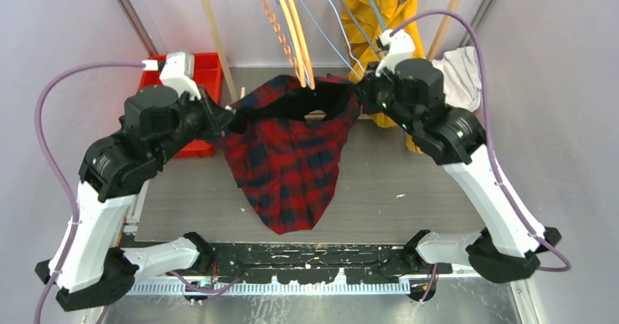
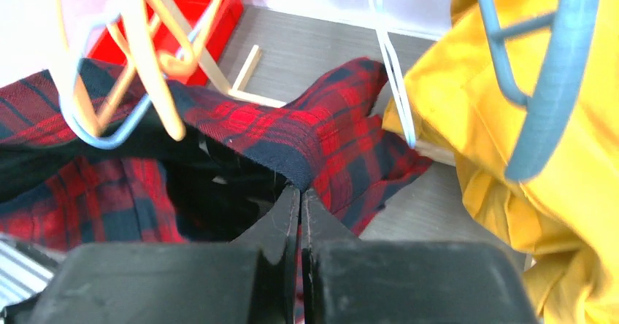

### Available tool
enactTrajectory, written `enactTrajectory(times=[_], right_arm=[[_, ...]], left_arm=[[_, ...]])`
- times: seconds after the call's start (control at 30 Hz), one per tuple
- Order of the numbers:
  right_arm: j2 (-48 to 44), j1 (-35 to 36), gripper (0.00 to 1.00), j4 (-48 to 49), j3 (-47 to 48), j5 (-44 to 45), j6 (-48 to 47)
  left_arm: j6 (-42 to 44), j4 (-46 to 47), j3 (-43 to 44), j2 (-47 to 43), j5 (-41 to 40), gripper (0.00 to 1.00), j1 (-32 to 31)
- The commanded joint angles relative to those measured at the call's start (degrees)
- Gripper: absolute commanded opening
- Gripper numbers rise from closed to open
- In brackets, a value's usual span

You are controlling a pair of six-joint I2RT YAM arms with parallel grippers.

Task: Place the skirt on the hanger

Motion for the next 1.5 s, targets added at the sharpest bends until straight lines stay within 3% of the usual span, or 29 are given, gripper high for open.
enactTrajectory(times=[0.0, 0.23, 0.33, 0.43, 0.77, 1.1, 1.23, 1.47], right_arm=[[-7.6, 0.0, 0.01, 0.0, -9.5, -1.9, 2.0], [-20.2, 0.1, 0.01, 8.3, -46.1, -8.4, 13.3], [-24.9, 0.1, 0.01, 10.2, -56.3, -10.1, 18.3], [-27.7, 0.2, 0.01, 10.6, -60.5, -9.9, 20.1], [-21.7, 0.2, 0.01, 9.6, -53.1, -7.0, 16.0], [-19.8, 0.0, 0.01, 11.5, -53.1, -5.7, 15.2], [-13.9, -1.4, 0.01, 12.0, -44.3, -3.5, 11.0], [-0.1, -11.3, 0.01, 11.6, -14.4, -10.2, 6.5]], left_arm=[[-1.1, 2.8, -13.2, -6.4, 1.5, 0.0, 0.3], [-10.5, 12.2, -47.5, -18.3, 7.7, 0.0, -0.2], [-13.4, 11.5, -55.8, -22.9, 7.3, 0.0, -0.8], [-15.0, 10.4, -59.4, -25.8, 7.7, 0.0, -0.8], [-13.4, 9.2, -55.9, -21.8, 6.4, 0.0, -0.8], [-12.9, 11.7, -57.3, -21.4, 5.0, 0.0, -0.8], [-7.4, 11.5, -45.5, -15.2, 3.0, 0.0, 0.1], [3.4, 10.4, -17.0, -0.3, 3.2, 0.0, 7.2]])
